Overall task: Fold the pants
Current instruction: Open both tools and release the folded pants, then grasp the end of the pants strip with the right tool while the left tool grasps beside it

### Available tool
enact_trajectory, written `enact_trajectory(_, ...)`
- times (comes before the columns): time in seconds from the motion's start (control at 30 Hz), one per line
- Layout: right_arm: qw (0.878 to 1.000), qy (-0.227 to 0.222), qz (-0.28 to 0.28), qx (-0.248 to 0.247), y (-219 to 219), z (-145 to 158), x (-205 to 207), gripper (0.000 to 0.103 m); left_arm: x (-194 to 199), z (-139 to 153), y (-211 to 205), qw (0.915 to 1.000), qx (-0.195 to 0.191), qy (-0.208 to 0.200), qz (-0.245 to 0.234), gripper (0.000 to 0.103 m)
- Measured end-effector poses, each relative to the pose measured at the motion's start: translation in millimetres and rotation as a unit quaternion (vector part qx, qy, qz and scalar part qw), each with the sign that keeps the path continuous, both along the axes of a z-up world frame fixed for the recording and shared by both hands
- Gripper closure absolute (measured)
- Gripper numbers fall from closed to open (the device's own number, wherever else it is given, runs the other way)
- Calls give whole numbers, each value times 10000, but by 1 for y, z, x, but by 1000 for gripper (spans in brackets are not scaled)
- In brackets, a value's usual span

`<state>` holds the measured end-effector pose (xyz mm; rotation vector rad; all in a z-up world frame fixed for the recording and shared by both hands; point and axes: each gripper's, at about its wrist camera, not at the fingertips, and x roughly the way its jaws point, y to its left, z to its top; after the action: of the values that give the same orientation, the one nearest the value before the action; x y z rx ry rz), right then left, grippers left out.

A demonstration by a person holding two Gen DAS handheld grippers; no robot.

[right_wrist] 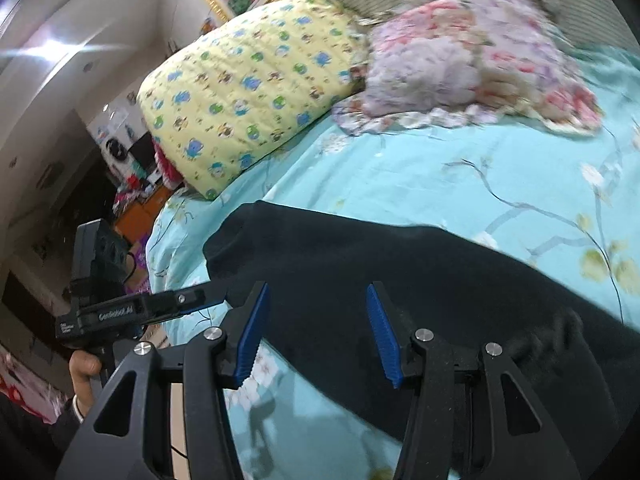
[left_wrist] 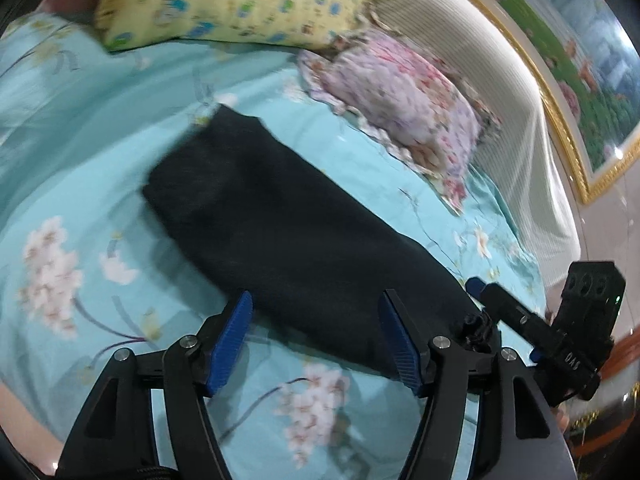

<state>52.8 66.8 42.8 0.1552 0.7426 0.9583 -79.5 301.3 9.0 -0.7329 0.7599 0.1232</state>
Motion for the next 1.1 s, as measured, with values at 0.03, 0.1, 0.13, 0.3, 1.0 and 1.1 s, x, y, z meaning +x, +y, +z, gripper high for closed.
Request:
enact_trajectory(0.03, 10000, -35, 60, -46, 6, 3, 2, 45, -2, -1, 5, 10000, -28, 1, 55, 34)
enact_trajectory(0.1, 9996, -148, 205, -156, 23, 11, 9, 43, -5, -6, 16, 9997, -83, 39, 214, 34)
enact_trajectory(0.13, 9993, -182, 263, -183, 29, 13, 12, 43, -6, -8, 20, 9996, -95, 53, 265, 34)
enact_trajectory(0.3, 9967, -264, 601, -484, 70, 20, 35, 43, -8, -20, 40, 9985, -176, 169, 489, 34)
enact_trajectory(1.0, 9660, 219, 2254, -1243, 218, -21, 109, 43, 21, -46, 60, 9962, -398, 205, 747, 30)
enact_trajectory(1.1, 9624, 419, 2322, -1343, 228, -33, 120, 47, 25, -47, 61, 9963, -376, 219, 740, 29)
